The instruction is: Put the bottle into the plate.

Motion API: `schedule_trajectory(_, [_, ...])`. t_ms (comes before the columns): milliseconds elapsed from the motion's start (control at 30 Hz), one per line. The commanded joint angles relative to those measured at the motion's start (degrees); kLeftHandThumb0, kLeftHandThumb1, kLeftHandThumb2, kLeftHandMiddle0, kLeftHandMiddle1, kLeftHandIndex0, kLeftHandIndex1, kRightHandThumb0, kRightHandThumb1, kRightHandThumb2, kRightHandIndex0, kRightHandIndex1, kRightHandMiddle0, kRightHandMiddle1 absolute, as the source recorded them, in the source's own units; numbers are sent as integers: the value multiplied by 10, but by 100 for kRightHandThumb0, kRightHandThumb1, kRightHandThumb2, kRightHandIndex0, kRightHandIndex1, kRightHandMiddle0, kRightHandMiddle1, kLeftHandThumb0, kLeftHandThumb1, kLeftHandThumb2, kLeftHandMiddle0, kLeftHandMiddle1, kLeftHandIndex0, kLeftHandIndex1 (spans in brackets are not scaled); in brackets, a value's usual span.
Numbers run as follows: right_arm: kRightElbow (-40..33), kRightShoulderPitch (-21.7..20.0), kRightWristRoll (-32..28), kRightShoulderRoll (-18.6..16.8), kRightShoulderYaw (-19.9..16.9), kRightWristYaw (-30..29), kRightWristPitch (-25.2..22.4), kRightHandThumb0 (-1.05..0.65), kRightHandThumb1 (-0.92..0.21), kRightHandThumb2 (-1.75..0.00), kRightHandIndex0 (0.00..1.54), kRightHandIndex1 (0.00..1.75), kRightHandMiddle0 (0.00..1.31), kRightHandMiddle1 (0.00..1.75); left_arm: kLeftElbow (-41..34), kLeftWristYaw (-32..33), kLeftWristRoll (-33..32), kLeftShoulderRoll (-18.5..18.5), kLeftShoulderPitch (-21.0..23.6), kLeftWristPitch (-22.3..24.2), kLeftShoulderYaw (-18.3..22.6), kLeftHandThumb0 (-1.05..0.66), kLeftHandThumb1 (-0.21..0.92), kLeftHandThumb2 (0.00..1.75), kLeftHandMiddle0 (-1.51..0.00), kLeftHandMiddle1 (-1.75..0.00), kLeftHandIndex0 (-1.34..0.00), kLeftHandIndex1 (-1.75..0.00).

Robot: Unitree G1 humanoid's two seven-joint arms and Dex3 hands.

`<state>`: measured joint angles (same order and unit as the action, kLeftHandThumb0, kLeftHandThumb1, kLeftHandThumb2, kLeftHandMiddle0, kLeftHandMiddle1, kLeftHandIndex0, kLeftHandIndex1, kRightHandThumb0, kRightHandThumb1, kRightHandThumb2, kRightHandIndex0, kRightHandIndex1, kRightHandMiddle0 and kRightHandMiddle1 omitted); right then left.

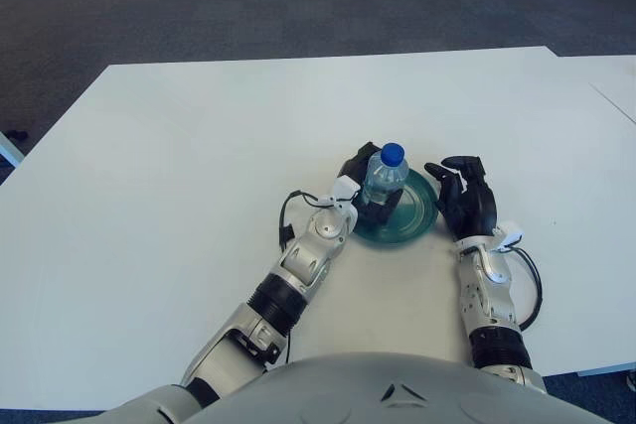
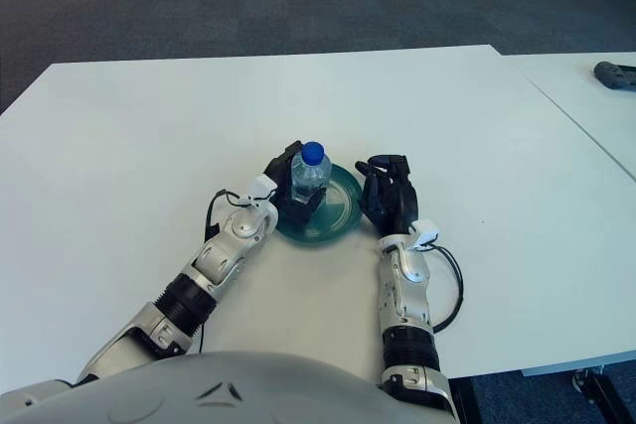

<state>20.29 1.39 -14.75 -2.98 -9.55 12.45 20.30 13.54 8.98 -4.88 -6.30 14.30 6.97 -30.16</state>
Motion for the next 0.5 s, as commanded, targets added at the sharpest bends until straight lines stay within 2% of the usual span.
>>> schedule_trajectory(0, [93,68,4,-8,0,4,-32,-40,-66,-88,6,119,36,175,-25,-19,8,-60,-5,15,-15,-70,76,65,-34,-114,-13,-138])
schedule_trajectory(67, [97,69,14,-3,3,1,-29,-39,-68,-85,3,118,35,175,-31,-25,26,-47,-6,12,-28,-75,84,54,-24,-99,-7,-122])
schedule_trajectory(100, [97,69,20,-1,4,-2,-29,-39,-72,-79,3,115,32,175,-33,-26,35,-41,-7,10,-33,-78,86,53,-22,-92,-5,-114])
schedule_trajectory(133, [97,70,26,1,7,-4,-29,-38,-79,-69,2,110,27,175,-8,-19,61,-28,-14,-19,-45,-81,88,51,-20,-80,-3,-103])
schedule_trajectory(167, [97,70,30,2,9,-6,-29,-51,-84,-67,1,100,18,157,11,-14,79,-19,-19,-40,-53,-85,89,53,-19,-68,-2,-89])
schedule_trajectory(200, [100,70,34,4,10,-6,-27,-56,-86,-67,1,96,15,150,28,-2,104,-9,-22,-60,-62,-86,90,54,-19,-64,-2,-84])
schedule_trajectory(300, [126,61,49,14,15,2,-7,-74,-90,-69,2,73,5,111,38,55,208,17,-5,-74,-95,-95,91,63,-18,-39,0,-57])
schedule_trajectory(333, [137,55,51,16,16,4,0,-76,-90,-71,3,67,4,103,39,70,233,20,-1,-76,-101,-96,92,66,-17,-33,0,-50])
schedule_trajectory(400, [178,29,56,13,18,6,14,-83,-91,-75,7,44,2,83,-5,103,297,49,-13,-86,-110,-101,92,73,-13,-18,0,-30])
schedule_trajectory(467, [210,8,59,1,20,3,26,-87,-92,-76,10,30,1,72,-60,112,335,74,-31,-90,-109,-103,92,77,-9,-10,0,-17])
